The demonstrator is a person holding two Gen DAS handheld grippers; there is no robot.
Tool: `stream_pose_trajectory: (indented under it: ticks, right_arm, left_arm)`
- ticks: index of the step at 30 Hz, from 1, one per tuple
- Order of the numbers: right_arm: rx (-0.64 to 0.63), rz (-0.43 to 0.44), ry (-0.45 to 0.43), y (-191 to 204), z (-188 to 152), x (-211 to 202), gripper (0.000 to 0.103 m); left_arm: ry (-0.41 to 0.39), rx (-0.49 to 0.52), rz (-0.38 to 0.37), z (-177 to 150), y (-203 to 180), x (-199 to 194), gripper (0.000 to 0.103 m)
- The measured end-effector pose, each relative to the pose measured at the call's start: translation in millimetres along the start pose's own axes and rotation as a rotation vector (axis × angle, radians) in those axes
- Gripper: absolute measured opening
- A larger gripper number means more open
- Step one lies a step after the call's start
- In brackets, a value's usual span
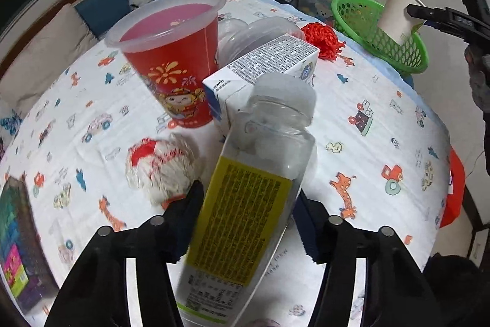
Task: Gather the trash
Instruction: 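Drop the paper cup into the green basket with the right tool while the left tool drops the bottle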
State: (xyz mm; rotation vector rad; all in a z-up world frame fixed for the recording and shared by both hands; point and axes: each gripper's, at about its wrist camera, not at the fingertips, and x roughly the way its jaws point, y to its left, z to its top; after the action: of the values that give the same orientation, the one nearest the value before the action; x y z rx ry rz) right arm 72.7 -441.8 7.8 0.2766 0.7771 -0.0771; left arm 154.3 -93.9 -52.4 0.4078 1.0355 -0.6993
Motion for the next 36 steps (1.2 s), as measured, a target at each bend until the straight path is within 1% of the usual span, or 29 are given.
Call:
stream_pose_trajectory:
  ticks: [4,5,8,14,19,21,23,24,26,27,31,34,36]
  right_arm:
    - [0.068,-0.079,0.009,-39.2,6.0,9.8,0.059]
    - [0.082,-0.100,0.015,-49.4,7.1,13.2,0.059]
    - [0.109,-0.150,0.039,-73.6,6.9,25.6,0.059]
    - [0.134,-0.210,0.111,-106.1,1.2,60.3,0.059]
    - [0.167,-0.225,0.135,-123.2,-5.9,75.6,0.061]
    - [0.170,-0.228,0.139,-126.6,-7.9,76.7,0.062]
    - [0.174,-0.238,0.137,-130.7,-10.2,74.8,0.070]
    - [0.175,-0.237,0.132,-131.9,-11.1,73.1,0.072]
    - [0.178,-0.246,0.118,-134.5,-12.6,68.4,0.072]
    - [0.178,-0.234,0.114,-135.0,-13.4,65.8,0.072]
    - [0.174,-0.215,0.084,-133.7,-16.5,49.7,0.072]
    - [0.174,-0.200,0.046,-132.1,-19.4,30.8,0.073]
    - [0.182,-0.188,0.014,-133.0,-24.0,12.4,0.075]
  left_arm:
    - [0.007,-0.025,-0.001,-7.2,-2.4,-6.0,0.049]
    - [0.006,-0.027,-0.011,-9.9,-4.8,-9.4,0.049]
    - [0.008,-0.029,-0.005,-15.8,-10.8,-15.3,0.046]
    - [-0.002,-0.067,-0.038,-20.9,-21.7,-30.9,0.045]
    - [-0.029,-0.065,-0.073,-11.4,-39.9,-44.8,0.045]
    - [-0.042,-0.052,-0.091,-2.0,-49.4,-49.6,0.045]
    - [-0.061,-0.037,-0.111,10.9,-59.6,-53.6,0.045]
    - [-0.072,-0.035,-0.130,18.9,-64.5,-55.3,0.045]
    - [-0.085,-0.031,-0.160,34.3,-72.7,-56.4,0.045]
    - [-0.092,-0.027,-0.178,43.7,-78.1,-55.7,0.045]
    - [-0.123,0.029,-0.200,87.7,-108.3,-48.1,0.045]
    - [-0.117,0.054,-0.227,118.6,-129.3,-34.8,0.045]
    - [-0.112,0.081,-0.238,146.0,-148.2,-22.6,0.045]
